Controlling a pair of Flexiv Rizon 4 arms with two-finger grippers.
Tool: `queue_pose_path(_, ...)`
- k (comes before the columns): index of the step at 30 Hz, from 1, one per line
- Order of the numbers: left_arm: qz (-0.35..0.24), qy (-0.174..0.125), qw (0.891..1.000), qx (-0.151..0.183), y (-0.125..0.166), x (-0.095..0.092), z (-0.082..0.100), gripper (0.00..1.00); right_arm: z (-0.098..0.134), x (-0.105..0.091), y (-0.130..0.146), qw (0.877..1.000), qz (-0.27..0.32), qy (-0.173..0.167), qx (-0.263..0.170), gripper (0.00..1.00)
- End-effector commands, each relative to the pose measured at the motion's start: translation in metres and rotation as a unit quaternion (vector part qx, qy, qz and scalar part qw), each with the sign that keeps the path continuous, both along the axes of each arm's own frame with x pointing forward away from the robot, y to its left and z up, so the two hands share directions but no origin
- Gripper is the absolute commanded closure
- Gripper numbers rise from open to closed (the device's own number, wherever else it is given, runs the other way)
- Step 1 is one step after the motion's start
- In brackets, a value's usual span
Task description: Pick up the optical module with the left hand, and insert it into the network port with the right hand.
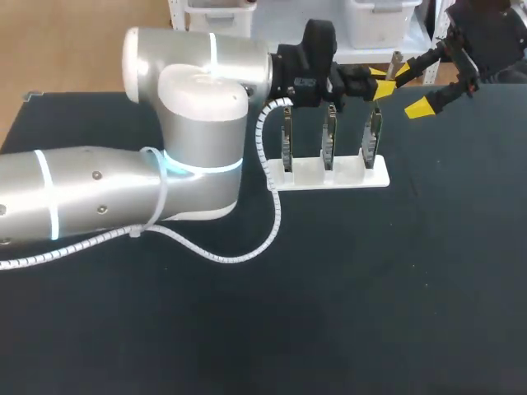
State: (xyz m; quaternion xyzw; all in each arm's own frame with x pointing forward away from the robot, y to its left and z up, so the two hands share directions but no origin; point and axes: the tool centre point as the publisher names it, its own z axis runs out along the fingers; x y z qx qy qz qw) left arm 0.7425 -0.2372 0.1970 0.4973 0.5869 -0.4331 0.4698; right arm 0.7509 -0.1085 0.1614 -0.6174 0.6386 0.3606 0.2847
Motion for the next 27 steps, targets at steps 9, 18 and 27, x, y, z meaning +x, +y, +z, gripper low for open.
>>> queue_pose_path(9, -0.009, -0.004, 1.0, 0.004, -0.009, 0.011, -0.007, 1.0, -0.001, 0.0, 0.0, 1.0, 0.001, -0.001, 0.001, 0.0)
queue_pose_path(18, 0.003, -0.015, 1.0, 0.008, -0.002, 0.025, -0.005, 1.0, -0.001, 0.0, 0.0, 1.0, 0.001, -0.001, 0.001, 0.0)
queue_pose_path(27, -0.006, 0.001, 1.0, 0.011, -0.004, 0.02, -0.016, 1.0, -0.001, 0.0, 0.0, 1.0, 0.001, -0.001, 0.001, 0.0)
